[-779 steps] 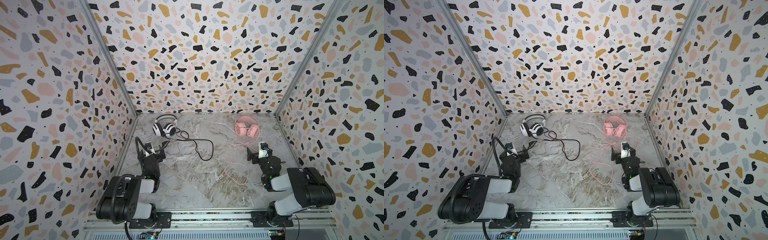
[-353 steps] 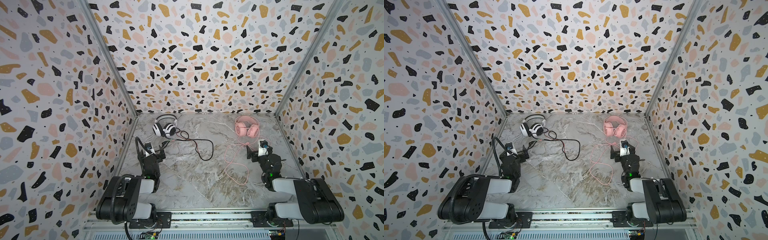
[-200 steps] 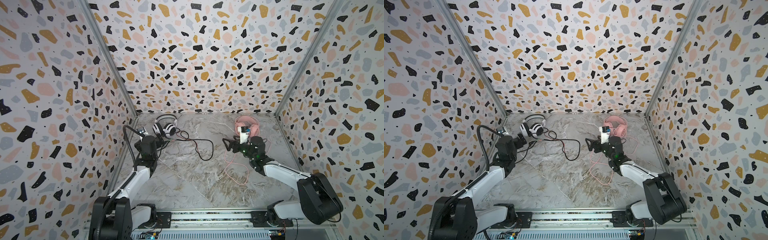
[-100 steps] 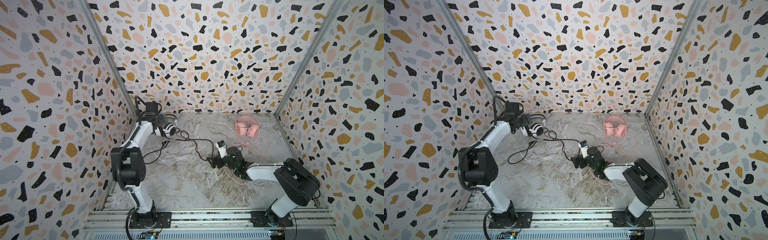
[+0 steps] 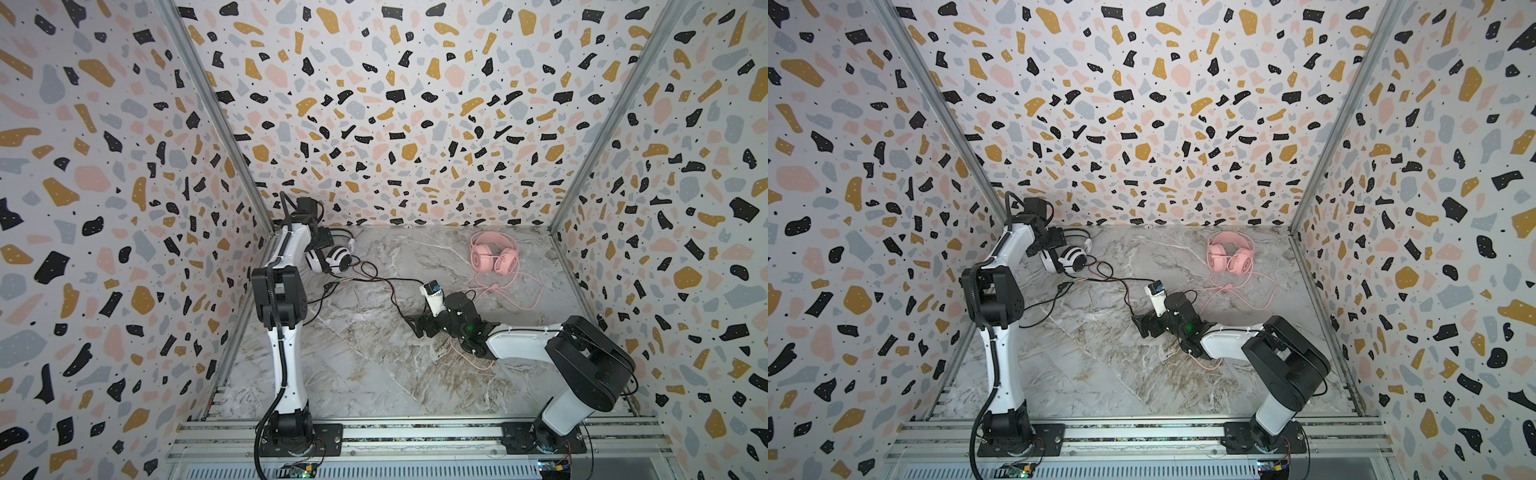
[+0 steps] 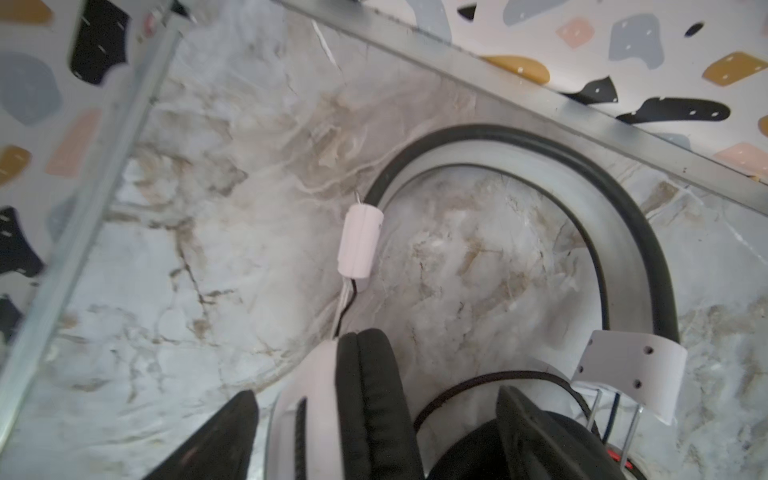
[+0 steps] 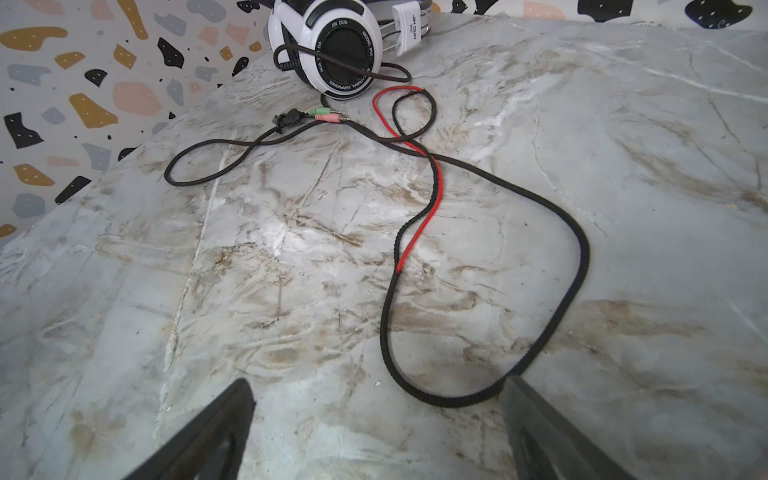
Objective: Wrap the headphones
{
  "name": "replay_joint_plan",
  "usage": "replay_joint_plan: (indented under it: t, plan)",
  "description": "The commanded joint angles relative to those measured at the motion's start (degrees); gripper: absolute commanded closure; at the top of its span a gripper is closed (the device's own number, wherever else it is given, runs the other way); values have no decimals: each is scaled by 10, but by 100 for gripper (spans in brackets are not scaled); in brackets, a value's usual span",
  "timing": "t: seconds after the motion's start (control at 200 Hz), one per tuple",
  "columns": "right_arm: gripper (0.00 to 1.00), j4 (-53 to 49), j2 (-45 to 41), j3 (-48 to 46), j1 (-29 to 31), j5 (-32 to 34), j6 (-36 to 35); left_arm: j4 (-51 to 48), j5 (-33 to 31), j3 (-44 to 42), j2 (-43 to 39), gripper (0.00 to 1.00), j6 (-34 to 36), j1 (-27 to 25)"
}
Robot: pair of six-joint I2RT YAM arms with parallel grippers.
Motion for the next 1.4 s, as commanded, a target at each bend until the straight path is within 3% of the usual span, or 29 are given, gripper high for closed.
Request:
replay_joint_plan:
  t: [0.0, 0.125, 0.24, 0.285, 0.531, 0.756, 0.926, 1.026, 1.212, 1.302, 1.392]
  plan:
    - [5, -18, -9, 18, 2, 9, -12, 1, 51, -21, -6, 24, -2, 1]
    - [5, -15, -19, 11, 3, 17, -16, 37, 53, -102, -45, 36, -3, 0]
    - [6, -25, -25, 11, 4, 21, -22, 82, 72, -199, -103, 57, -16, 1]
    - [5, -22, -28, 9, 4, 23, -21, 109, 92, -249, -136, 60, -26, -1]
    - [5, -12, -32, 4, 0, 8, 0, 265, 103, -542, -344, 62, -108, -34]
    - [5, 44, -11, -7, -22, -90, 95, 401, 77, -732, -469, 65, -202, -120]
    - [5, 62, -15, -1, -17, -113, 179, 496, 31, -823, -509, 67, -294, -185]
    - [9, 14, 6, 43, -13, -116, 232, 550, -10, -864, -528, 68, -353, -225]
    - [10, -43, 56, 111, 22, -31, 257, 601, -88, -903, -557, 67, -406, -285]
    - [33, -46, 82, 140, 26, -3, 242, 624, -106, -927, -571, 67, -430, -304]
    - [37, -79, 116, 188, 23, 16, 215, 633, -121, -946, -587, 72, -457, -322]
